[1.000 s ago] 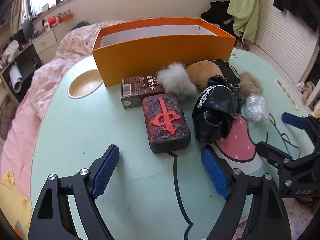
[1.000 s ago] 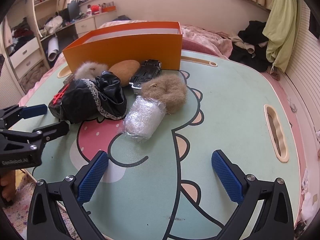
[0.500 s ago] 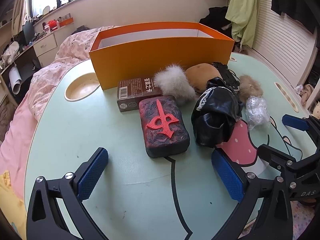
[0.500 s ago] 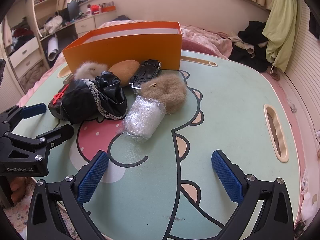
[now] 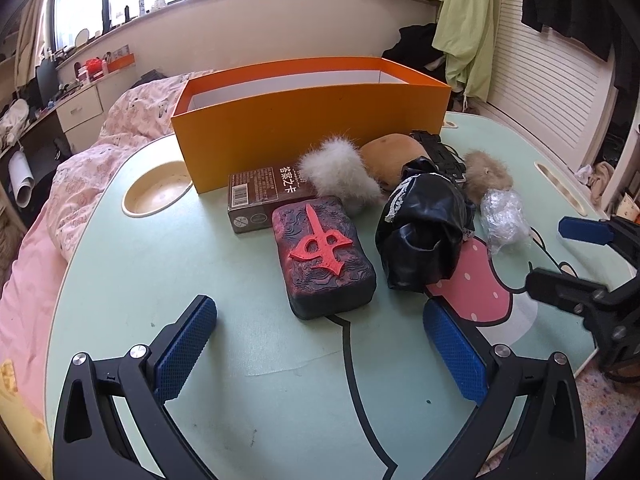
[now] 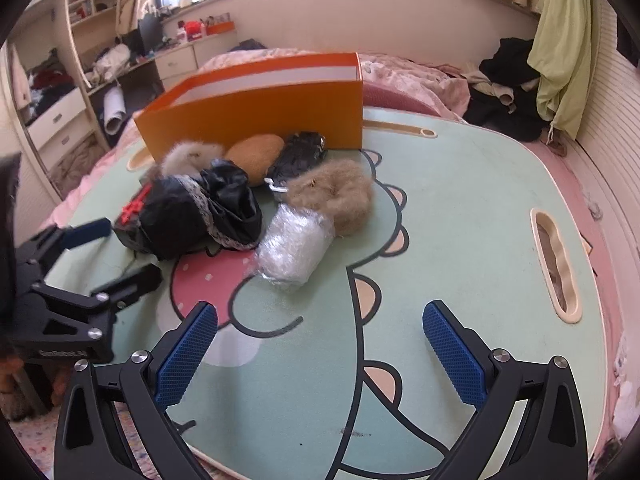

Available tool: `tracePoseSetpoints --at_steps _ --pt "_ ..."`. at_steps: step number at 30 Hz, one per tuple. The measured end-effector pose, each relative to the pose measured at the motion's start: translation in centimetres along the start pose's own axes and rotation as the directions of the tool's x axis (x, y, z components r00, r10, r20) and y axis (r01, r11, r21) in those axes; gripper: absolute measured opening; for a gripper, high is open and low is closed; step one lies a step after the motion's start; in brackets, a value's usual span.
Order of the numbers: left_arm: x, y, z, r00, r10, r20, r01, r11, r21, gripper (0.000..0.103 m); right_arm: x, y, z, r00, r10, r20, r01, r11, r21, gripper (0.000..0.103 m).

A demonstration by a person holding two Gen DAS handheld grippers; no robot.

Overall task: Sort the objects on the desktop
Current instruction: 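Reach into the orange box and grasp the white cartoon figurine with the right gripper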

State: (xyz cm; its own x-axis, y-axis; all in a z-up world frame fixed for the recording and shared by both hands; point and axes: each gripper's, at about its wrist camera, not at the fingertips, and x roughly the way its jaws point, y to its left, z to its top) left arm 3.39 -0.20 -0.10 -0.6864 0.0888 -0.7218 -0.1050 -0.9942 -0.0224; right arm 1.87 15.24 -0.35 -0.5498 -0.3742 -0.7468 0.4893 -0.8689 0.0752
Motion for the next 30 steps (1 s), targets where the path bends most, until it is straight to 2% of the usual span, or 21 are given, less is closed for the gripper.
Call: tracePoseSetpoints --at_steps 2,4,6,9,11,13,14,15,16,17,18,19,21,25,27,28,29,30 --pt "0.0 0.0 -0.1 1.0 -0.001 0.013 0.001 1.0 0.003 0.103 -1.2 0.1 1.6 0.997 0.069 0.028 -0.069 0.998 0.011 0.103" --pt "0.0 0.0 -0.1 1.0 -0.003 0.017 0.003 1.0 0.003 0.103 -1.9 0.6 4.2 0.994 0.105 0.033 -0.105 0.994 0.014 0.103" --pt "0.0 0.0 -0.1 1.0 -0.003 0.019 0.003 1.0 0.004 0.103 -2.2 1.7 7.8 0.99 0.135 0.028 -0.135 0.991 0.011 0.103" --pt "0.1 0.0 -0.2 1.0 -0.004 0.021 0.004 1.0 0.004 0.103 -1.5 3.7 13.2 0.971 0.24 0.015 -0.24 0.971 0.013 0.103" --pt "0.1 0.0 -0.2 1.0 -0.004 0.022 0.004 1.0 0.005 0.103 0.3 5.7 17.0 0.956 0.293 -0.029 -0.293 0.956 0.006 0.103" --pt "0.1 0.0 -0.3 1.0 -0.004 0.023 0.004 1.0 0.005 0.103 3.1 8.1 19.6 0.956 0.279 -0.094 -0.282 0.959 -0.015 0.102" --pt "0.1 0.0 -0.3 1.0 -0.006 0.024 0.005 1.0 0.005 0.103 5.0 9.1 20.6 0.957 0.257 -0.132 -0.263 0.965 -0.025 0.097" --pt "0.1 0.0 -0.3 1.0 -0.007 0.026 0.007 1.0 0.005 0.103 6.8 10.0 21.2 0.957 0.234 -0.169 -0.242 0.97 -0.026 0.082" --pt "0.1 0.0 -0.3 1.0 -0.008 0.027 0.008 1.0 0.005 0.103 8.9 11.0 21.7 0.95 0.217 -0.225 -0.229 0.973 -0.025 0.074" --pt "0.1 0.0 -0.3 1.0 -0.01 0.029 0.01 1.0 0.006 0.103 11.1 11.6 22.0 0.931 0.219 -0.291 -0.231 0.973 -0.007 0.06" --pt "0.1 0.0 -0.3 0.999 -0.012 0.031 0.011 1.0 0.006 0.103 13.0 12.0 21.9 0.909 0.232 -0.346 -0.238 0.971 0.024 0.054" --pt "0.1 0.0 -0.3 0.999 -0.013 0.032 0.013 1.0 0.006 0.103 14.4 12.1 21.8 0.894 0.238 -0.379 -0.237 0.97 0.051 0.054" --pt "0.1 0.0 -0.4 0.999 -0.015 0.034 0.015 1.0 0.006 0.103 16.8 12.4 21.4 0.878 0.239 -0.416 -0.219 0.971 0.096 0.054" --pt "0.1 0.1 -0.4 0.999 -0.015 0.037 0.015 1.0 0.004 0.103 18.6 13.0 21.1 0.865 0.24 -0.44 -0.22 0.971 0.098 0.054" --pt "0.1 0.0 -0.4 0.999 -0.016 0.039 0.016 1.0 0.003 0.103 18.8 13.6 21.1 0.869 0.222 -0.443 -0.21 0.975 0.078 0.054" --pt "0.1 0.0 -0.4 0.999 -0.016 0.039 0.016 1.0 0.003 0.103 19.0 13.9 21.0 0.869 0.206 -0.45 -0.2 0.978 0.063 0.051" --pt "0.1 0.1 -0.4 0.999 -0.017 0.039 0.017 1.0 0.003 0.103 19.3 14.1 20.9 0.863 0.201 -0.464 -0.2 0.978 0.053 0.039" --pt "0.1 0.1 -0.4 0.999 -0.017 0.039 0.017 1.0 0.004 0.103 19.6 14.2 20.7 0.854 0.201 -0.479 -0.203 0.978 0.049 0.038"
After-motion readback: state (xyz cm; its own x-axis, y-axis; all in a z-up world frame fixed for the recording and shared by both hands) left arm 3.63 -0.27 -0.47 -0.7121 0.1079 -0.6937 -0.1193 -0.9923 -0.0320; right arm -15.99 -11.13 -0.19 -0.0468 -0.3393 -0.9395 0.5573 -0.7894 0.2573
